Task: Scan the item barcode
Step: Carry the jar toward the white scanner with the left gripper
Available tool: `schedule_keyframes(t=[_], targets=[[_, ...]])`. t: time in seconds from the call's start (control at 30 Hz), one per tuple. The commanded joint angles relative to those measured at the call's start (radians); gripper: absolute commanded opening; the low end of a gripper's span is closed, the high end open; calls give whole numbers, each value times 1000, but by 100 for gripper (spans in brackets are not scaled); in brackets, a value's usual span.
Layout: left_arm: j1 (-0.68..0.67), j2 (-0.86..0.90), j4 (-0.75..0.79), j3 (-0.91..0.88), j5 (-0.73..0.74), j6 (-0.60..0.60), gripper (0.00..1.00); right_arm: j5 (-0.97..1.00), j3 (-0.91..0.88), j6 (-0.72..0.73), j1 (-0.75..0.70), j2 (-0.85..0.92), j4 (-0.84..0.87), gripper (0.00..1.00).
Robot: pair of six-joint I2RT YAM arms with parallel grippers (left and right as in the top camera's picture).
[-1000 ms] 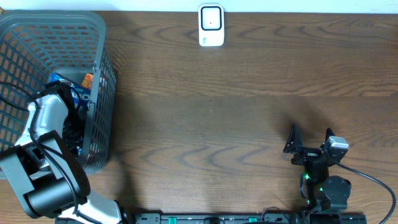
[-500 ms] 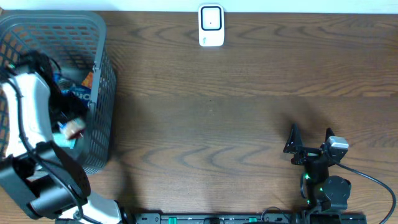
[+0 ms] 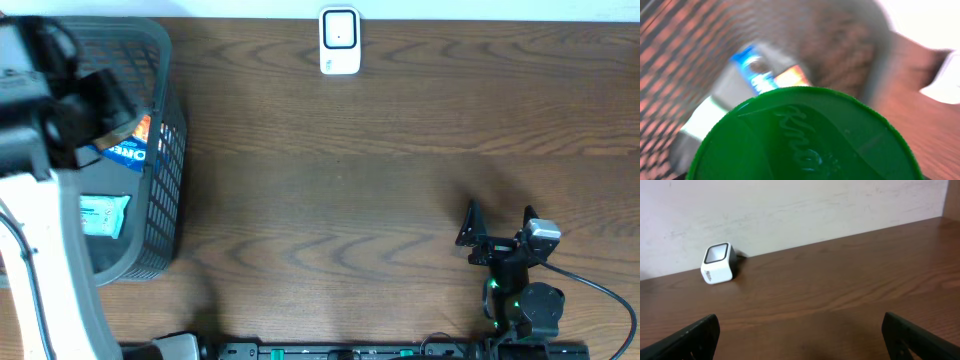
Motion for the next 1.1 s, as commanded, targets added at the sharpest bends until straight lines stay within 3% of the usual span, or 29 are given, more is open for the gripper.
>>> schedule_keyframes(t=[0.0,0.17,0.33,0.5,0.63,0.87,1.07], targets=[[-171,-24,53,18,13,-37,61,5,-2,8,10,-5,-3,99],[-423,22,158,-6,-45,-64,62,5,-2,8,10,-5,-3,99],[-636,129,213,-65,-327,-177,58,5,-2,8,10,-5,-3,99],[-768,217,357,-182,-507,-308,57,5,-2,8,10,-5,-3,99],[-838,275,582,-346,-585,-433,57,5,-2,8,10,-5,-3,99],[-898,344,1036,-665,-601,-612,57,5,-2,8,10,-5,-3,99],[-917,359,1269,-847,-601,-628,58,5,-2,8,10,-5,-3,99]])
